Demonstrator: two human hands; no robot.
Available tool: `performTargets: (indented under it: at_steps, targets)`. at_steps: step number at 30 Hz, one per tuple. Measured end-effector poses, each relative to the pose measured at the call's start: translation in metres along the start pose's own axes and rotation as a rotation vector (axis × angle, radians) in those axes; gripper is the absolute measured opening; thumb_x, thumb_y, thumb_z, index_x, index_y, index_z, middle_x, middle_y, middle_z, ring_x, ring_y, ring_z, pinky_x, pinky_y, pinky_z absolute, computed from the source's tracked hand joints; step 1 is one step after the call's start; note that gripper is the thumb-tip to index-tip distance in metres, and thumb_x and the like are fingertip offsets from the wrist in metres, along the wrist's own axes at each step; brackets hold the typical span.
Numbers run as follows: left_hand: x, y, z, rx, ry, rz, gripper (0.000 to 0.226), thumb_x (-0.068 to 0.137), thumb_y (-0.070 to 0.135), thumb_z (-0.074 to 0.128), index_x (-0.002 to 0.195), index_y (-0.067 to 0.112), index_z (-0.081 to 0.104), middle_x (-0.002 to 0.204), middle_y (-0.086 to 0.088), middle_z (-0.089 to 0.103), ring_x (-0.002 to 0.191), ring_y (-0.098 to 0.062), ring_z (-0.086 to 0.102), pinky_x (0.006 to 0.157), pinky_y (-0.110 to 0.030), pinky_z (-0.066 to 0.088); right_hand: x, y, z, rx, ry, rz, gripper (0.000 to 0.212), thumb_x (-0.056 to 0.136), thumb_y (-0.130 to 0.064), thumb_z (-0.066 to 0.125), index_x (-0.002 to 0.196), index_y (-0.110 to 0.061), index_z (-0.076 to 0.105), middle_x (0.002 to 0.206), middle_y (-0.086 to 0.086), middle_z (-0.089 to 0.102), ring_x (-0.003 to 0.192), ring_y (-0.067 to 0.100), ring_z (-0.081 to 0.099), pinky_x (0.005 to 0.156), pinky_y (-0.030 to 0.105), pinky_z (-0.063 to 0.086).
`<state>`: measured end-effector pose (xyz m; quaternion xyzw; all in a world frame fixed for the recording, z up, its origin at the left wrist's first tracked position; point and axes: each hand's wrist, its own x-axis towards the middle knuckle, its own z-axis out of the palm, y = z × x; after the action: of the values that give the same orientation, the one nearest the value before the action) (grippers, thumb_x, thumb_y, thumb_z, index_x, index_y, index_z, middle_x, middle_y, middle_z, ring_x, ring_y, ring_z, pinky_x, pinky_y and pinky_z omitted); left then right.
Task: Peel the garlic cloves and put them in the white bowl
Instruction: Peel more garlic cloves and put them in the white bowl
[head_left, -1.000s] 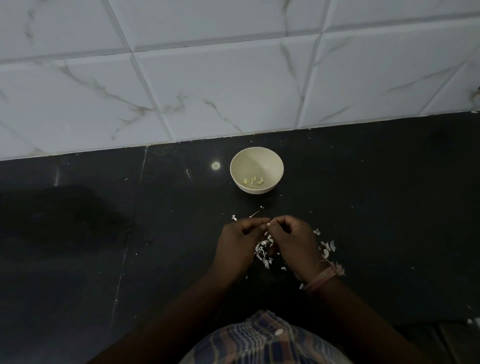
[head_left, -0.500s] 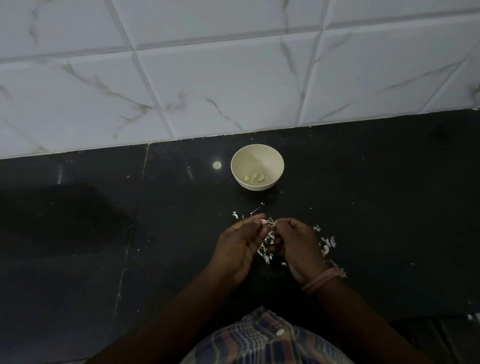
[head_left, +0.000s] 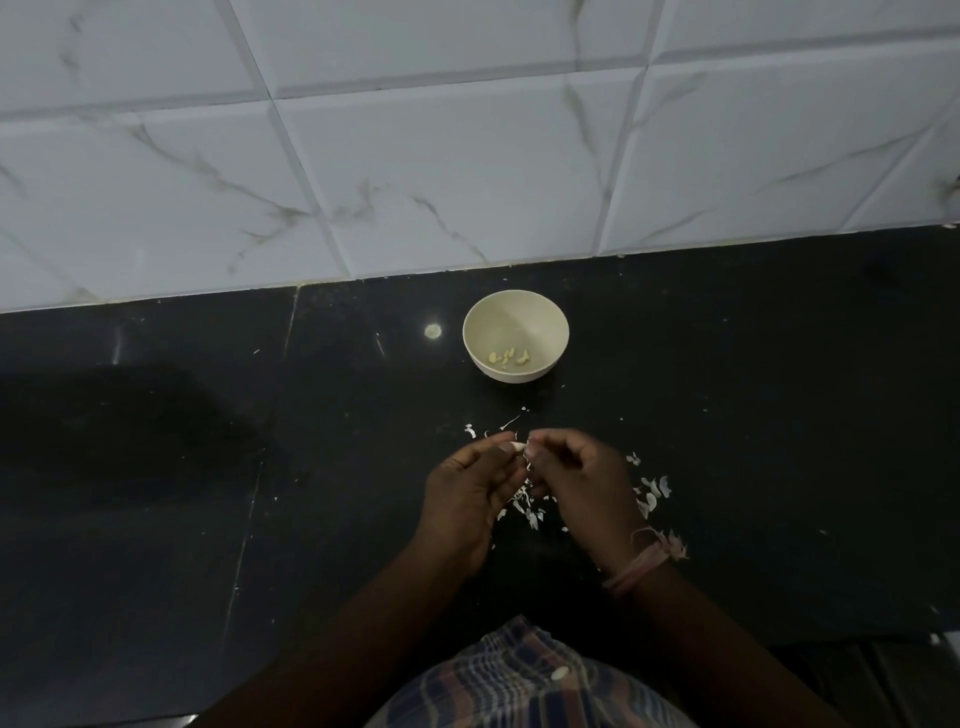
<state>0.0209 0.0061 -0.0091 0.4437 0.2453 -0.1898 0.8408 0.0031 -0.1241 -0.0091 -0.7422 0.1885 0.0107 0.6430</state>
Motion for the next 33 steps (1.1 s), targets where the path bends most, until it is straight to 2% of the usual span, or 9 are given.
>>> performTargets:
  at_steps: [5,10,15,17,21,23,27,30,33]
  targets:
    - [0.0,0.001,-0.003,0.126,-0.055,0.055,0.015,0.094,0.0,0.065,0.107,-0.003,0.071,0.098,-0.018,0.076,0.086,-0.02,0.074,0.083,-0.028,0.061,-0.002,-0.003,0.0,0.075,-0.009,0.016,0.01,0.094,-0.009,0.068,0.09,-0.014,0.075,0.077,0.009,0.075,0.062,0.017,0.067,0.058,0.031,0.057]
    - [0.001,0.003,-0.006,0.359,-0.094,0.13,0.012,0.095,0.001,0.065,0.099,0.003,0.076,0.09,-0.012,0.078,0.077,-0.015,0.072,0.071,-0.023,0.058,-0.001,-0.011,-0.002,-0.071,-0.02,-0.026,0.008,0.089,-0.01,0.071,0.084,-0.015,0.075,0.068,0.003,0.072,0.053,0.012,0.064,0.051,0.026,0.052]
    - [0.009,0.014,-0.009,0.592,-0.089,0.175,0.015,0.094,0.0,0.065,0.092,0.004,0.079,0.093,-0.027,0.075,0.08,-0.029,0.068,0.079,-0.038,0.06,-0.002,-0.018,-0.006,-0.105,-0.096,-0.045,0.012,0.088,-0.006,0.069,0.08,-0.011,0.076,0.059,0.004,0.069,0.05,0.017,0.064,0.048,0.024,0.049]
    - [0.009,0.018,-0.006,0.597,-0.096,0.147,0.021,0.094,-0.003,0.065,0.084,0.008,0.08,0.09,-0.027,0.074,0.08,-0.029,0.069,0.083,-0.043,0.06,-0.003,-0.018,-0.008,-0.058,-0.095,-0.037,0.014,0.089,-0.003,0.067,0.08,-0.009,0.077,0.06,0.013,0.069,0.051,0.025,0.065,0.048,0.025,0.05]
    - [0.005,0.019,-0.001,0.582,-0.123,0.088,0.026,0.096,-0.007,0.06,0.081,0.005,0.077,0.076,-0.011,0.075,0.067,-0.016,0.07,0.067,-0.026,0.06,-0.005,-0.017,-0.007,-0.01,-0.106,-0.009,0.016,0.09,-0.006,0.067,0.078,-0.01,0.077,0.059,0.016,0.068,0.051,0.028,0.066,0.052,0.031,0.05]
    - [0.003,0.018,0.0,0.557,-0.139,0.064,0.026,0.097,-0.008,0.057,0.082,0.001,0.075,0.074,-0.011,0.074,0.065,-0.015,0.071,0.065,-0.023,0.059,-0.006,-0.017,-0.008,0.006,-0.122,0.003,0.017,0.091,-0.006,0.066,0.078,-0.008,0.077,0.059,0.015,0.067,0.05,0.027,0.066,0.052,0.03,0.051]
    - [0.003,0.02,0.003,0.45,-0.146,0.049,0.018,0.097,-0.007,0.057,0.088,-0.005,0.072,0.08,-0.013,0.075,0.069,-0.017,0.073,0.067,-0.023,0.06,-0.006,-0.024,-0.009,0.096,-0.159,0.054,0.012,0.091,-0.003,0.066,0.084,-0.003,0.076,0.063,0.018,0.067,0.053,0.028,0.066,0.059,0.04,0.057]
    - [0.003,0.024,0.004,0.307,-0.141,-0.014,0.017,0.098,-0.009,0.054,0.097,-0.004,0.07,0.089,-0.015,0.074,0.075,-0.019,0.074,0.071,-0.025,0.061,-0.004,-0.03,-0.008,0.129,-0.096,0.056,0.01,0.09,0.0,0.064,0.085,0.0,0.073,0.065,0.015,0.068,0.055,0.026,0.067,0.06,0.041,0.061]
    - [0.001,0.021,0.009,0.242,-0.15,-0.071,0.036,0.095,-0.018,0.039,0.109,-0.003,0.069,0.099,-0.018,0.075,0.082,-0.021,0.074,0.075,-0.03,0.062,-0.002,-0.029,-0.005,-0.02,-0.034,0.002,0.008,0.09,-0.007,0.067,0.085,-0.008,0.073,0.07,0.008,0.072,0.06,0.023,0.071,0.059,0.037,0.062]
